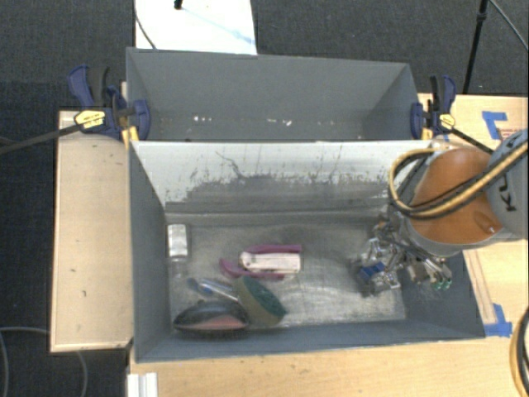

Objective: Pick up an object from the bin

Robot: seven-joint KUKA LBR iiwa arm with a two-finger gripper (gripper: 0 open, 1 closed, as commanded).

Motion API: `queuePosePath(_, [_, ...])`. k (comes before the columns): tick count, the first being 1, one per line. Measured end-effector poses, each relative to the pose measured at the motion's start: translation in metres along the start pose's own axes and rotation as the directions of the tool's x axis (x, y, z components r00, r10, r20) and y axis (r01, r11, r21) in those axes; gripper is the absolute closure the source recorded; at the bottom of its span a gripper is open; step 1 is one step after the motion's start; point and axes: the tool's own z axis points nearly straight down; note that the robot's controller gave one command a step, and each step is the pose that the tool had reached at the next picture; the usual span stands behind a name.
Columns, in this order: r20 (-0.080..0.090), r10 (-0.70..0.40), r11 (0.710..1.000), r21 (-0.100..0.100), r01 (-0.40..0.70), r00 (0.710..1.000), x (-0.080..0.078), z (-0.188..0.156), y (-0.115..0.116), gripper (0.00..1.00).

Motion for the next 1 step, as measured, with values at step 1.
queuePosePath(1, [-0.002,-0.185,0.983,-0.002,0.185,0.983,0.0028,-0.1372,0.0282,1.00])
